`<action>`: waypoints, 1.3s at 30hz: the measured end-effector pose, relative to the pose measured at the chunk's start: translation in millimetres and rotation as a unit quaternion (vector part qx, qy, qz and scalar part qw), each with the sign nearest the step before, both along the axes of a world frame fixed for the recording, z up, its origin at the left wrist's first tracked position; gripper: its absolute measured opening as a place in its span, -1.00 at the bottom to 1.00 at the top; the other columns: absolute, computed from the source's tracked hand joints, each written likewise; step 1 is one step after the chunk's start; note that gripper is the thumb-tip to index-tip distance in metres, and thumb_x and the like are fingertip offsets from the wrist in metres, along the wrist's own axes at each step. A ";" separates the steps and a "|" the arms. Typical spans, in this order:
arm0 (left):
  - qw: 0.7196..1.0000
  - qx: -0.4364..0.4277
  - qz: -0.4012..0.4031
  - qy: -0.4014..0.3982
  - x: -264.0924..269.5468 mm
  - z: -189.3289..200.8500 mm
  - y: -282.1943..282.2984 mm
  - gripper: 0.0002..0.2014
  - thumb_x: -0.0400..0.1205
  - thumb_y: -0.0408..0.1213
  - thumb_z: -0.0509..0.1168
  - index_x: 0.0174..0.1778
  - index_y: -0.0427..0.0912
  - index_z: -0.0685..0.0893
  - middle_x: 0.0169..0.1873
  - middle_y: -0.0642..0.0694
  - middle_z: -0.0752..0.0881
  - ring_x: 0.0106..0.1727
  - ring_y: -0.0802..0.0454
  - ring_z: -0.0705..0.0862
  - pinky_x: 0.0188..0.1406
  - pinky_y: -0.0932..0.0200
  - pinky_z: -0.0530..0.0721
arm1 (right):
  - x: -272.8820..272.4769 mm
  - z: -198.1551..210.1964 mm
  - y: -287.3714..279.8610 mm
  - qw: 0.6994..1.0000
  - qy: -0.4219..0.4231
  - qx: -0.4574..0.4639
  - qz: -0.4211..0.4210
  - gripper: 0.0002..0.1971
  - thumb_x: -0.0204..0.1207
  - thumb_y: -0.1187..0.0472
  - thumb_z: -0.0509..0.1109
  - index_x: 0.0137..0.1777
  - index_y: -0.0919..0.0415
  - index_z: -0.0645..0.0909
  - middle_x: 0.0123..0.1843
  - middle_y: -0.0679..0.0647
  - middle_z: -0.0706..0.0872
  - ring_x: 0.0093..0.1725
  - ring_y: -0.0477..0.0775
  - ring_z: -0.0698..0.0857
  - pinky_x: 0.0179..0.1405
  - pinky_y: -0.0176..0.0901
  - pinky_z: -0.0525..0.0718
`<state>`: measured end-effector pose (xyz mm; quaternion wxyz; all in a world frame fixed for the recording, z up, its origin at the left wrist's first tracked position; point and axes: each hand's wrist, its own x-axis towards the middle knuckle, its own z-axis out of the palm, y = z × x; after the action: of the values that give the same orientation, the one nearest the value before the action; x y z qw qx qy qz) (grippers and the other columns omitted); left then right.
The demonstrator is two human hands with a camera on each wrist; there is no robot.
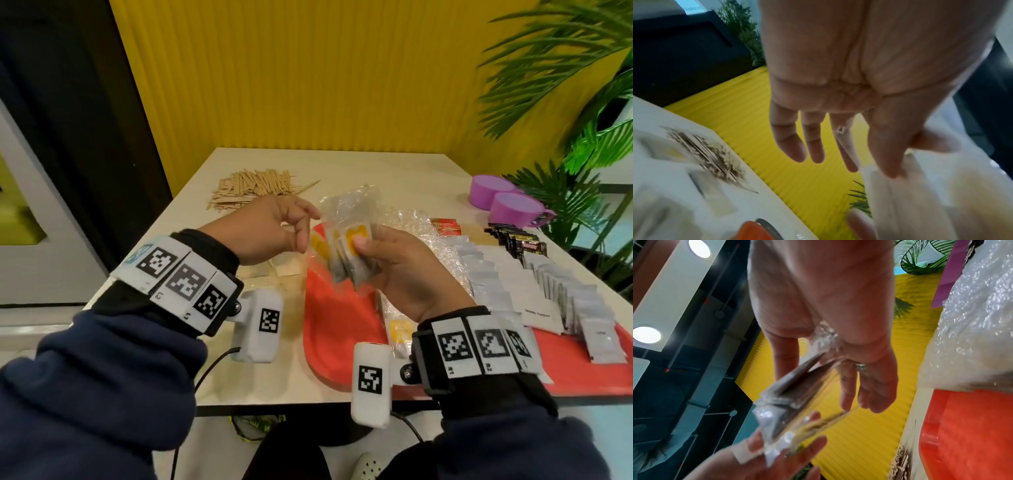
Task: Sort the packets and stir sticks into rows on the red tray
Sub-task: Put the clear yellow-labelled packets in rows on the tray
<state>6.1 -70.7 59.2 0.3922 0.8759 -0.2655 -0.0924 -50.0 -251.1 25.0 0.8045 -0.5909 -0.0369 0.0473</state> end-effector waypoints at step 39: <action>0.844 -0.438 0.275 0.138 78.4 -40.3 95.4 -0.74 0.63 -0.50 0.20 0.19 -0.17 0.44 -0.02 -0.26 0.65 -0.31 -0.01 0.68 -0.60 0.41 0.61 | 114.3 -11.8 140.9 0.724 0.005 -0.668 0.174 -0.75 0.59 0.07 0.30 -0.01 0.26 0.68 0.09 0.09 0.66 0.12 0.06 0.58 0.05 -0.17 0.49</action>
<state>84.4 24.7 18.8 0.7770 0.6282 0.0308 0.0252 64.3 -110.3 13.2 0.1797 -0.9582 -0.0936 0.2019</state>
